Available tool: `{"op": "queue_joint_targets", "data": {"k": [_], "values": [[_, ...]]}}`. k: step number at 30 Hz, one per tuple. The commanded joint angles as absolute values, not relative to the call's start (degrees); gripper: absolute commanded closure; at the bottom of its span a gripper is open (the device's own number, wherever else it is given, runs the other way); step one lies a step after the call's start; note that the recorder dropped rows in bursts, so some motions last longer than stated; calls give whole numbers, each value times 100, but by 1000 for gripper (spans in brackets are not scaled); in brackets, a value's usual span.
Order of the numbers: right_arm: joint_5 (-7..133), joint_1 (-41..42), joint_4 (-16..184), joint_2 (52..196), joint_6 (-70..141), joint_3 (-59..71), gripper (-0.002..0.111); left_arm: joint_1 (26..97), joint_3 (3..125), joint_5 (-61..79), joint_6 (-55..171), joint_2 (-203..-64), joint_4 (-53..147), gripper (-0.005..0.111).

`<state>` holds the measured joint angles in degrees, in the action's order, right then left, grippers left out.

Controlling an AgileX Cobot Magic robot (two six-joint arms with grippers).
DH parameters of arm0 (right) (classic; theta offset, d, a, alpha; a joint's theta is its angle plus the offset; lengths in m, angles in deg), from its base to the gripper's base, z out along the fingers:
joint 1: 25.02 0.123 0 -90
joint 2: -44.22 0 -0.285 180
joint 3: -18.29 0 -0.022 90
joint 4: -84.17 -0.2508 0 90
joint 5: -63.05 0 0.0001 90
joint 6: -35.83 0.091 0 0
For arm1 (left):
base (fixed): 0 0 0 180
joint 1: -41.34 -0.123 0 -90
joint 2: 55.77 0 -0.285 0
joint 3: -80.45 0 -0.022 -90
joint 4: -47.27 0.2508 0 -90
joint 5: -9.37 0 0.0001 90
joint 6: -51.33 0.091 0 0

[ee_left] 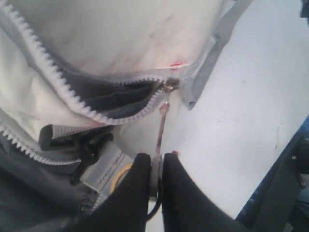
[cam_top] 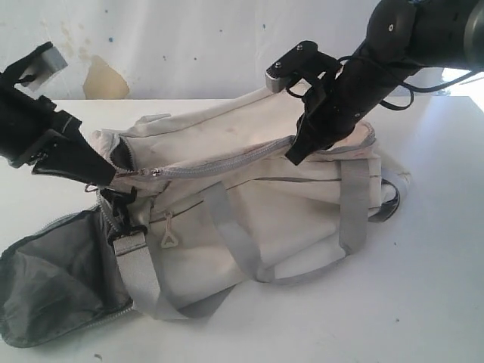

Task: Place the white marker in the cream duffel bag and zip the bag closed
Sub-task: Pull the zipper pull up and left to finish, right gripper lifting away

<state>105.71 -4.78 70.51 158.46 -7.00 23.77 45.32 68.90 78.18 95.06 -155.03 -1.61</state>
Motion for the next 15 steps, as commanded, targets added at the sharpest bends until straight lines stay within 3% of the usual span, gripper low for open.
{"op": "queue_joint_targets", "data": {"k": [1, 6, 10, 15], "values": [[10170, -552, 6628, 15608, -1101, 2368, 101, 4493, 6901, 7933, 10192, -15420, -1100, 107], [10177, -539, 5834, 15424, -1316, 2380, 64, 4493, 6901, 7933, 11015, -15420, -2232, 107], [10275, -539, 6266, 15424, -845, 2380, 52, 4493, 6901, 7933, 11167, -15382, -2542, 107], [10404, -241, 6172, 15212, -735, 2380, 50, 4493, 6901, 7933, 11736, -15315, -2863, 107]]}}
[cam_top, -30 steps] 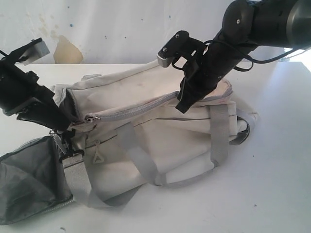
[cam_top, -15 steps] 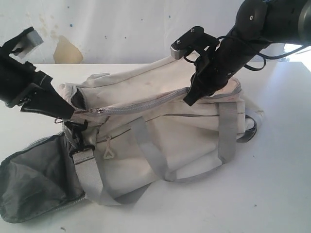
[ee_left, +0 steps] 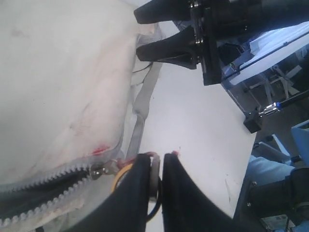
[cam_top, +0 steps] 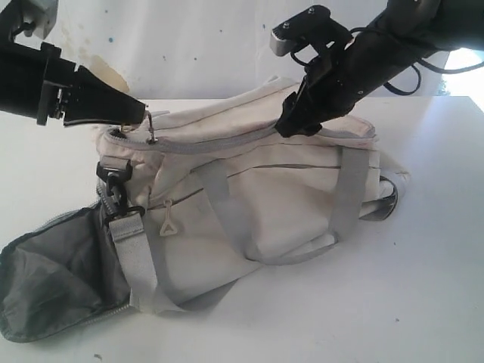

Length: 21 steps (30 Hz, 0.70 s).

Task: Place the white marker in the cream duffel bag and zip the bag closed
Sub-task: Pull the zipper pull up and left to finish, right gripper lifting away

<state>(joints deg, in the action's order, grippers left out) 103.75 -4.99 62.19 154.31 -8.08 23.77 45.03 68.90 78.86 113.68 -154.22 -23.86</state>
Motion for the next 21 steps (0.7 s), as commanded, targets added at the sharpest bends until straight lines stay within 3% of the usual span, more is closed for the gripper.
{"op": "queue_joint_targets", "data": {"k": [1, 13, 21], "values": [[10378, -63, 6172, 15188, -735, 2380, 50, 4493, 6901, 7933, 11779, -15315, -2956, 107], [9658, 991, 5998, 15163, -777, 2380, 50, 4493, 6901, 7933, 11795, -15315, -2811, 107], [9954, 1393, 5998, 15163, -1309, 2380, 50, 4493, 6891, 7933, 11710, -15315, -2636, 107]]}}
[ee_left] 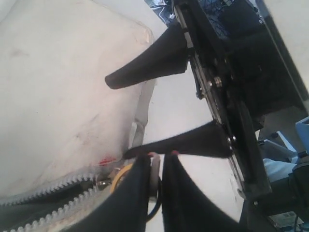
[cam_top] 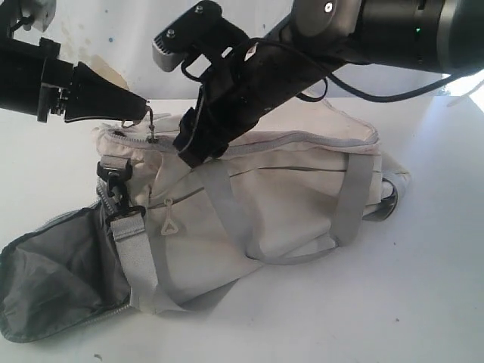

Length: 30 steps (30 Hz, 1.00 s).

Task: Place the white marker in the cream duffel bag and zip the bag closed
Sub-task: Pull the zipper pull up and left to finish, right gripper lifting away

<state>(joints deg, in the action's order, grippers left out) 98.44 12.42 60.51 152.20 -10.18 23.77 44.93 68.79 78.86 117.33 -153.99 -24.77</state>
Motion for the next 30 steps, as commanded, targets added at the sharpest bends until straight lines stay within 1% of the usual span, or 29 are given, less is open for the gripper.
{"op": "queue_joint_targets", "data": {"k": [1, 7, 13, 15, 16, 23, 24, 25, 26, 30], "values": [[9943, 1406, 5998, 15163, -1309, 2380, 50, 4493, 6891, 7933, 11710, -15315, -2676, 107], [10237, 1445, 5962, 15163, -1309, 2380, 50, 4493, 6891, 7823, 11594, -15315, -2804, 107], [10016, 1457, 5775, 15163, -1309, 2380, 57, 4493, 6891, 7765, 11362, -15315, -3470, 107], [9913, 1457, 5763, 15163, -1309, 2380, 62, 4493, 6891, 7765, 11313, -15315, -3469, 107], [9891, 1457, 5763, 15163, -1309, 2380, 67, 4493, 6891, 7765, 11258, -15315, -3482, 107], [9984, 1457, 5529, 15163, -1285, 2380, 91, 4493, 6891, 7470, 10797, -15315, -3482, 107], [10122, 1457, 5542, 15163, -1285, 2380, 99, 4493, 6891, 7439, 10764, -15315, -3482, 107], [10218, 1457, 5580, 15163, -1285, 2380, 105, 4493, 6891, 7439, 10764, -15315, -3482, 107], [10406, 1457, 5620, 15163, -1272, 2380, 108, 4485, 6891, 7398, 10685, -15315, -3455, 107], [10696, 1457, 5989, 15163, -1143, 2380, 108, 4485, 6891, 6910, 10202, -15315, -2716, 107]]}}
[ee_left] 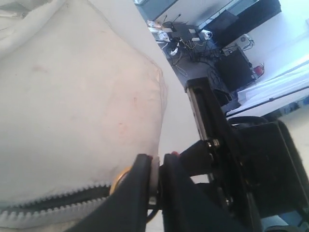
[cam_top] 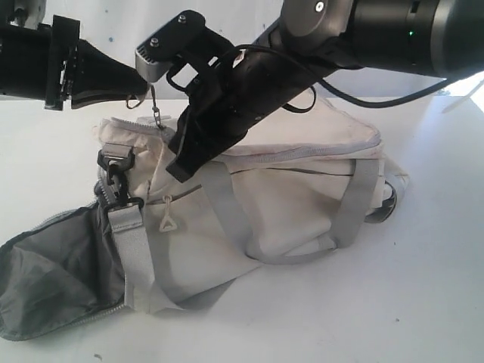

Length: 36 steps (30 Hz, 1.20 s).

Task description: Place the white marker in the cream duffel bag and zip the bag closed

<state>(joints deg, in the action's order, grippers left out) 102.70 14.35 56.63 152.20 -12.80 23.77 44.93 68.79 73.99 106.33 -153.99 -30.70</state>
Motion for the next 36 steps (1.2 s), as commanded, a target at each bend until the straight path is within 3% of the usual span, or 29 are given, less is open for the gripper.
{"op": "queue_joint_targets", "data": {"k": [1, 5, 19, 25, 36], "values": [[10739, 1457, 6123, 15163, -1069, 2380, 108, 4485, 6891, 6782, 10040, -15315, -2451, 107], [10871, 1457, 6687, 15163, -667, 2380, 108, 4485, 6891, 6423, 9503, -15315, -1501, 107], [11571, 1457, 6987, 15155, -899, 2380, 108, 4327, 6891, 5395, 9307, -15315, -1118, 107], [11537, 1457, 7033, 15101, -899, 2380, 108, 3984, 6891, 4909, 9227, -15315, -1140, 107], [10792, 1457, 7033, 15189, -633, 2368, 108, 3972, 6901, 3367, 9500, -15637, -1350, 107]]}}
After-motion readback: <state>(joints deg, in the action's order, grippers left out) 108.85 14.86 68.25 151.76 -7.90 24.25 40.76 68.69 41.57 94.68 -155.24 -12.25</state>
